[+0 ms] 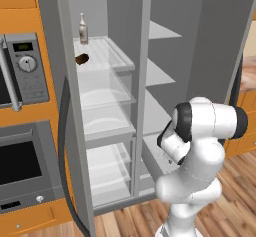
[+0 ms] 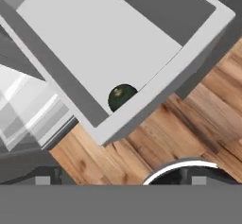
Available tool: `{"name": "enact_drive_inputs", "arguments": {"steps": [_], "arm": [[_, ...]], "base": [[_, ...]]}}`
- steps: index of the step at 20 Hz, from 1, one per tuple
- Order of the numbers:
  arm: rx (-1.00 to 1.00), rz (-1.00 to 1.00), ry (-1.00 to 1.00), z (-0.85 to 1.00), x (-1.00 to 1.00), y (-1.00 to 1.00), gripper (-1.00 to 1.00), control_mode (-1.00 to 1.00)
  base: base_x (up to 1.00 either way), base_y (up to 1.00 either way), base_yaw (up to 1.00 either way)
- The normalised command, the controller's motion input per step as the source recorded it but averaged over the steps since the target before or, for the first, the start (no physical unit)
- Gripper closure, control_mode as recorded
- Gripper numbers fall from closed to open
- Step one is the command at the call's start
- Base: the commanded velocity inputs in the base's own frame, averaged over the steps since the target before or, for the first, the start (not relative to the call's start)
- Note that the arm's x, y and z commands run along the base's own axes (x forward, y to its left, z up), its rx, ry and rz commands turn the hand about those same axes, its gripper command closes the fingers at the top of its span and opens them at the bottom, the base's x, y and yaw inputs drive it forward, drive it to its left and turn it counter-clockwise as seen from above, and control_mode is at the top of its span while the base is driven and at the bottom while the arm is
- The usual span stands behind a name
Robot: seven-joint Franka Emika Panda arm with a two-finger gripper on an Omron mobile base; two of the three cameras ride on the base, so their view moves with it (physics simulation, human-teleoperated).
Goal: Take the sweet potato and squash from the fridge shelf and place them in the freezer drawer to begin freezing them.
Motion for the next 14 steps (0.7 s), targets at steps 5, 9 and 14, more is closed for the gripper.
{"name": "enact_drive_inputs", "arguments": {"steps": [5,9,14], "arm": [[0.0,0.0,0.0,1.0,0.0,0.01,-1.0,-1.0],[0.0,0.0,0.02,1.0,-0.02,0.08,-1.0,-1.0],[-0.02,0.0,0.07,1.0,-0.12,0.1,-1.0,-1.0]], "base": [[0.0,0.0,0.0],[0.0,0.0,0.0],[0.0,0.0,0.0]]}}
